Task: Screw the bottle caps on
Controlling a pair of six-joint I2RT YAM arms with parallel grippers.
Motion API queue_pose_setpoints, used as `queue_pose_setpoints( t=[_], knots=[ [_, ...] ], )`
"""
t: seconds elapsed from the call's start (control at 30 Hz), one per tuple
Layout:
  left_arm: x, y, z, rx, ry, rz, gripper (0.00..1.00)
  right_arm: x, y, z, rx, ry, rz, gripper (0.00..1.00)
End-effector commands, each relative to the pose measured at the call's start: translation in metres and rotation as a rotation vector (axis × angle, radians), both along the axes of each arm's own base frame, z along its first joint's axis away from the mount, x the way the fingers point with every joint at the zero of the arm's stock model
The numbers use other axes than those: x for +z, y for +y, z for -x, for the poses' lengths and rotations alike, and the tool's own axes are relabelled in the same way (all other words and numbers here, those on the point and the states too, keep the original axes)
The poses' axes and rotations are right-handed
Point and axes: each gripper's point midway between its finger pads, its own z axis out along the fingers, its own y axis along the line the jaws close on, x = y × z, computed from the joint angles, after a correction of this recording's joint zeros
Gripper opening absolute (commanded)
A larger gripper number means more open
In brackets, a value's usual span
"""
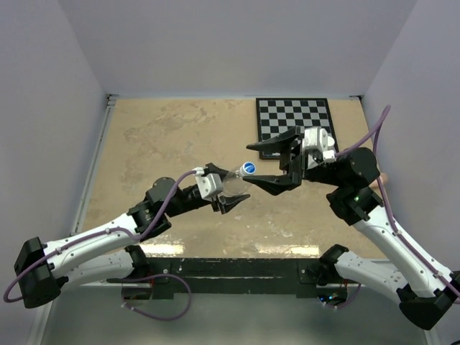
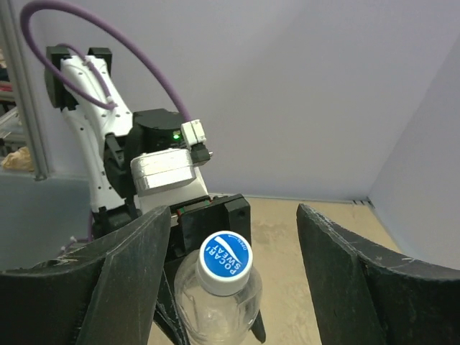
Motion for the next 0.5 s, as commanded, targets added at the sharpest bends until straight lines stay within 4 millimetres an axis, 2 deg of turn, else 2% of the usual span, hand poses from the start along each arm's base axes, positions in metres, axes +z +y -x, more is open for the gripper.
queue_pose_setpoints(
  t=[0.0, 0.33, 0.47],
  knots=[
    [0.020, -0.007, 0.029, -0.190, -0.037, 0.066, 0.00, 0.014, -0.002, 0.028, 0.124, -0.135, -0.014, 0.70],
    [0.025, -0.016, 0.044, -0.330, -0.054, 0.067, 0.00, 0.004, 0.000, 0.044, 0.236, -0.172, 0.032, 0.57],
    [0.027, -0.016, 0.046, -0.347, -0.036, 0.079, 0.00, -0.002, 0.001, 0.048, 0.273, -0.178, 0.055, 0.56]
  ],
)
